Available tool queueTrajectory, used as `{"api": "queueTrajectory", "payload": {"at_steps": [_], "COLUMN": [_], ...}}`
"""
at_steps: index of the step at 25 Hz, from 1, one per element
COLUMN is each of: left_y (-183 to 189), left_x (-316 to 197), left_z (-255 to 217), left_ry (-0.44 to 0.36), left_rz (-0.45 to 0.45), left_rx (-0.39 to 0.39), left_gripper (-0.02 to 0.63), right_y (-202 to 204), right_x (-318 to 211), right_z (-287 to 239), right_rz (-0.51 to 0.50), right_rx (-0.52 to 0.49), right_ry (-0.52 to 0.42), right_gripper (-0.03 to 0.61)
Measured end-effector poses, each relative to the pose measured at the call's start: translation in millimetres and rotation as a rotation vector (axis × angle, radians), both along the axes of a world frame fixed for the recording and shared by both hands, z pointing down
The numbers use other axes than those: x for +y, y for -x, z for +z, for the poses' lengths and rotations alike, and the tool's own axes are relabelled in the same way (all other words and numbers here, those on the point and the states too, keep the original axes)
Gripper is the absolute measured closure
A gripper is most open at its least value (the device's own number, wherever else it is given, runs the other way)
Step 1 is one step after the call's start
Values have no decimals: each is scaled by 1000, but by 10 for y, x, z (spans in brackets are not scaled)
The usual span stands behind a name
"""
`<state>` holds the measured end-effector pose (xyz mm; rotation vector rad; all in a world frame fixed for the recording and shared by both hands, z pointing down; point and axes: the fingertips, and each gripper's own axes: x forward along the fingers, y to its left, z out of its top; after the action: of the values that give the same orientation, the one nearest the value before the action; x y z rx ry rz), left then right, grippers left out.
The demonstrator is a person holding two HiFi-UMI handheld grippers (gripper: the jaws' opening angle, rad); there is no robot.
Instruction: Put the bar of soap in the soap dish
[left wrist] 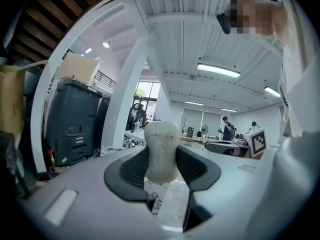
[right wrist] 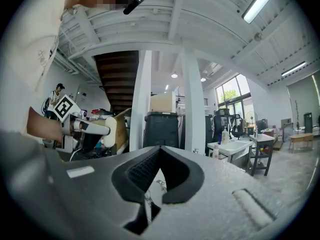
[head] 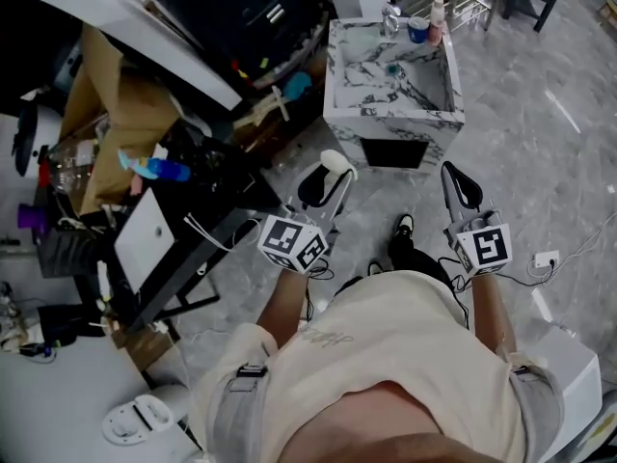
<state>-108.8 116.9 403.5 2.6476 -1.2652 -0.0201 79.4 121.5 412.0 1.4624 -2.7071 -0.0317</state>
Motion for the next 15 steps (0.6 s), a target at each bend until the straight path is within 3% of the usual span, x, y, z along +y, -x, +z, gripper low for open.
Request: {"api": "queueTrajectory", "payload": {"at_steps": [10, 15], "left_y": [-327, -356], "left_x": [-1001, -1200], "left_z": [-213, -252], "left_ry": [-18, -18], "left_rz": [-7, -32], "left_rx": [21, -42], "left_gripper": [419, 417], "right_y": [-295, -297], "right_x": [-1143, -1485], "right_z": [68, 80], "right_rz": [-29, -71], "right_rx": [-61, -63], "right_ry": [1, -1], "right_gripper": [581, 581]}}
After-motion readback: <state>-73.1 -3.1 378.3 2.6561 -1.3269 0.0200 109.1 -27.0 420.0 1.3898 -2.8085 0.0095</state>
